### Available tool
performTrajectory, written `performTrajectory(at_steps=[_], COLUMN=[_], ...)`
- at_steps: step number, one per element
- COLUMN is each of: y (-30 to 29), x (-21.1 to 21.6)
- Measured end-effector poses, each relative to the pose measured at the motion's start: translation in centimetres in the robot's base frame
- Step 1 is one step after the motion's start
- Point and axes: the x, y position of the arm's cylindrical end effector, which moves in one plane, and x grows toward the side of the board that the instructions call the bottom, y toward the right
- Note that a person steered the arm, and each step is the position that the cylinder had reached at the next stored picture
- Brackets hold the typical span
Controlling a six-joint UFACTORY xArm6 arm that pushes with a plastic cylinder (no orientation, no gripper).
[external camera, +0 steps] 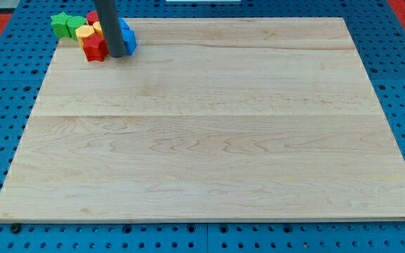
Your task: Separate the red star from the blocks
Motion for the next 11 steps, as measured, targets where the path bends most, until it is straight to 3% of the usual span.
performTrajectory(at_steps=[1, 2, 3, 4, 5, 8, 11], y=[1.2, -6.4, -14.4, -13.9, -9.5, -4.1, -4.7], x=[3.6, 5.4, 2.6, 0.0, -5.3, -4.3, -4.4])
